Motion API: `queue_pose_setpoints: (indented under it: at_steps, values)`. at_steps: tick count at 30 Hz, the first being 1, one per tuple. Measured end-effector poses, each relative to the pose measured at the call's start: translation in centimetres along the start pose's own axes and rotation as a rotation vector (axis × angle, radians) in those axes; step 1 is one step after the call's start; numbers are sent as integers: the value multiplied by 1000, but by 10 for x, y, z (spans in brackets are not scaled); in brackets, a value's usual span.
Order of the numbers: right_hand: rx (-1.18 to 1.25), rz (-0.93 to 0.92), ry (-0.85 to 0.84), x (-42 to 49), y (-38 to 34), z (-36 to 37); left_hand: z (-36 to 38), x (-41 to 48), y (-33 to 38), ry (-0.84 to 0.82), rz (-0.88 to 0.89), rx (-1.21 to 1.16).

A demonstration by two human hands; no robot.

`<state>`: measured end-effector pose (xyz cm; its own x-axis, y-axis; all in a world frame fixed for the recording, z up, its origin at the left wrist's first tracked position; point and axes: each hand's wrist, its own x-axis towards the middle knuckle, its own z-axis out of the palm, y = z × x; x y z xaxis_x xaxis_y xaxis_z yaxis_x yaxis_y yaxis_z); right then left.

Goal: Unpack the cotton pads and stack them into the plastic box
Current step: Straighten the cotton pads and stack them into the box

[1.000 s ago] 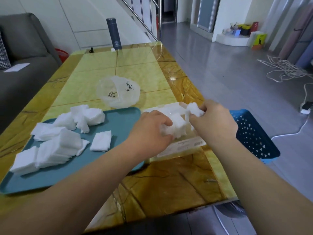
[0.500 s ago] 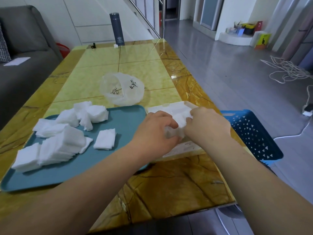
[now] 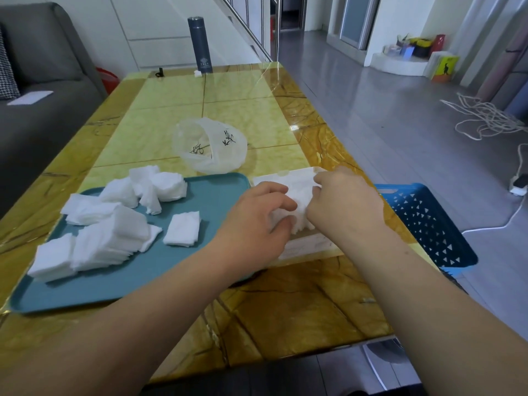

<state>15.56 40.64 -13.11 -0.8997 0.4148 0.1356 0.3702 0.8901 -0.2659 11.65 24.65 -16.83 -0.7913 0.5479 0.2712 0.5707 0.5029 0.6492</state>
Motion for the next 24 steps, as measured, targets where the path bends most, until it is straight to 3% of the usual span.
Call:
queue_pose_setpoints:
  at_steps: [3, 6, 10, 14, 17, 21, 24]
  values:
    - [36, -80, 25, -7, -25, -1, -27, -19, -16, 76, -49, 63]
    - [113, -226, 26, -17, -62, 8, -58, -42, -42, 1, -218, 251]
    - [252, -330, -198, -31, -106, 33, -85, -70, -66, -163, -303, 427]
    - [361, -313, -385, -33, -132, 57, -93, -76, -76, -179, -279, 385]
    - [384, -283, -399, -25, -135, 69, -96, -67, -87, -102, -259, 340]
    - [429, -282, -392, -15, -133, 82, -101, -58, -100, -31, -369, 230]
    - [477, -263, -377, -12, -131, 86, -101, -56, -106, -86, -466, 292]
